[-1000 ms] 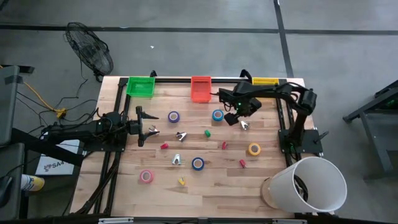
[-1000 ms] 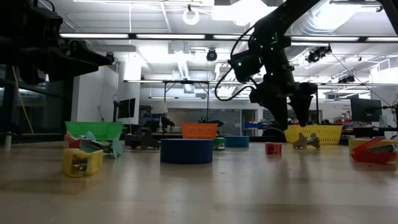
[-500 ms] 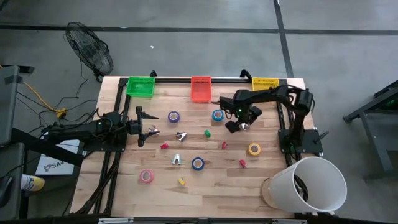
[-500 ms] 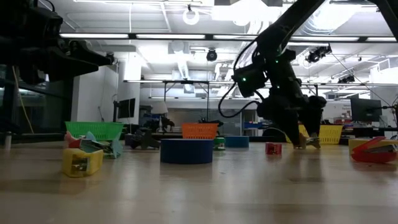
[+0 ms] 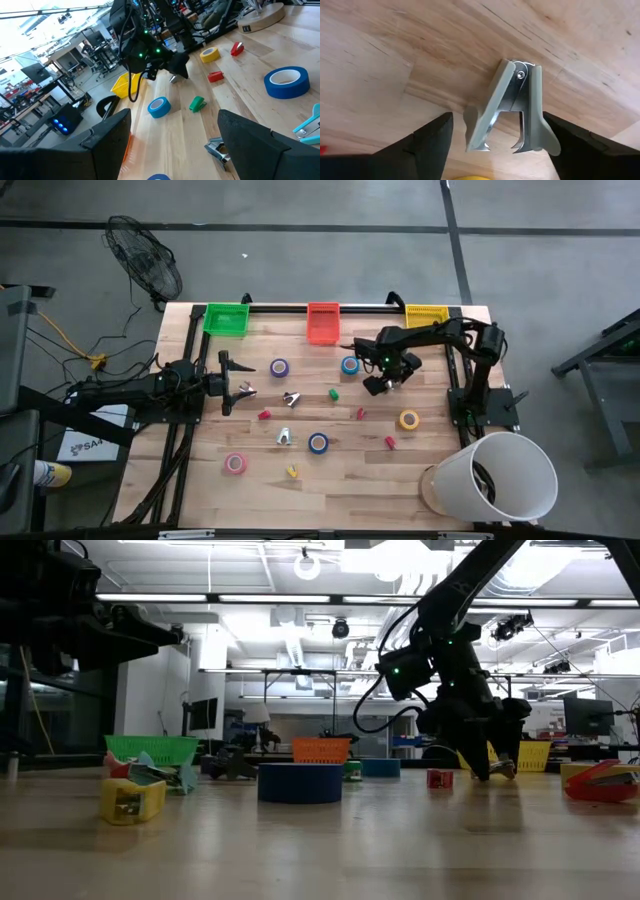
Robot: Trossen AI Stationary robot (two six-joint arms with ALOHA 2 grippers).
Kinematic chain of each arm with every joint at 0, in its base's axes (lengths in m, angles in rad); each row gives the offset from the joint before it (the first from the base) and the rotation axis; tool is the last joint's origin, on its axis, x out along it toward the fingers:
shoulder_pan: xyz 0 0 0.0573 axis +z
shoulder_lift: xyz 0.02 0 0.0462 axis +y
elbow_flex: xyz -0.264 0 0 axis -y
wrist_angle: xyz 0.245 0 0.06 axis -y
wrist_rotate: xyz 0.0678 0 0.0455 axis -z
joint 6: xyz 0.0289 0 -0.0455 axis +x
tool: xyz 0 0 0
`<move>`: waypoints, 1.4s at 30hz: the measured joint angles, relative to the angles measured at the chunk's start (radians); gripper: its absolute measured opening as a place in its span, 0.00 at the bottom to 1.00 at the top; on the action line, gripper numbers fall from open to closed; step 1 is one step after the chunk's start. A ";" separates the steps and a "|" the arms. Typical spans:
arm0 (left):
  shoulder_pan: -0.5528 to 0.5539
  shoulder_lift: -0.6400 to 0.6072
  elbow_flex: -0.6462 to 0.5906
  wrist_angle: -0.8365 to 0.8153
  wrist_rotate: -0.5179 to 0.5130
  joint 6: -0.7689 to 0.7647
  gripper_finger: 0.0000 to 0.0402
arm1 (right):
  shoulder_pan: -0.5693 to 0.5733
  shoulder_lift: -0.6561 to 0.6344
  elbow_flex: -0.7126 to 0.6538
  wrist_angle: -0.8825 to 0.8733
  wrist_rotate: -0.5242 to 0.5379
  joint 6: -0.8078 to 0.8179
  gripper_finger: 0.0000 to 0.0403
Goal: Pick and place Stapler, Stapler remover, tape
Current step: Put the gray staple remover into the yellow bin
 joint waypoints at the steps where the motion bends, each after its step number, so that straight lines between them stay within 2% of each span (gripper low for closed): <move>1: 0.000 0.000 0.000 0.000 0.000 0.000 0.73 | 0.000 0.000 0.000 0.000 -0.002 0.009 0.68; 13: 0.000 0.000 0.000 0.000 0.000 0.000 0.73 | 0.000 0.000 -0.001 0.018 -0.009 0.041 0.48; 24: 0.000 0.000 0.000 0.000 0.000 0.000 0.73 | 0.000 0.000 -0.001 0.020 -0.006 0.042 0.44; 31: 0.000 0.000 0.000 0.000 0.000 0.000 0.73 | 0.000 0.000 0.000 0.026 -0.009 0.069 0.26; 42: 0.000 0.000 0.000 0.000 0.000 0.000 0.73 | 0.000 0.000 0.009 0.018 -0.003 0.076 0.25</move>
